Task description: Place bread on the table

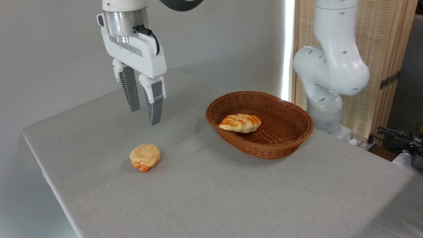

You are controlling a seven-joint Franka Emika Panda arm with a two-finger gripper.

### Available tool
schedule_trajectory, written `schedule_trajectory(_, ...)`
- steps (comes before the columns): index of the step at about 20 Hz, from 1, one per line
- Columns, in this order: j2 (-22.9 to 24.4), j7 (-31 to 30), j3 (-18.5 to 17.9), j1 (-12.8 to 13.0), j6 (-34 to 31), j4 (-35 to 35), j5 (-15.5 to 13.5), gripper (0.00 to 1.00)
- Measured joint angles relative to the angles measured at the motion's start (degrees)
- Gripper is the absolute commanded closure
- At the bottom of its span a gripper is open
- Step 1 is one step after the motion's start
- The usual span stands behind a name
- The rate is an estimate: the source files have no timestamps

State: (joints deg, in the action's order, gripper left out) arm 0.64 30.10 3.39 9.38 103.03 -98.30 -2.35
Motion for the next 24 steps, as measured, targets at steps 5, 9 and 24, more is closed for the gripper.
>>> schedule_trajectory(5, -0.07, 0.0, 0.0, 0.0, 0.0, 0.0, 0.0, 0.0)
schedule_trajectory(9, -0.07, 0.0, 0.0, 0.0, 0.0, 0.0, 0.0, 0.0)
schedule_trajectory(24, 0.01, 0.0, 0.12, 0.02, -2.09, -0.03, 0.0, 0.0)
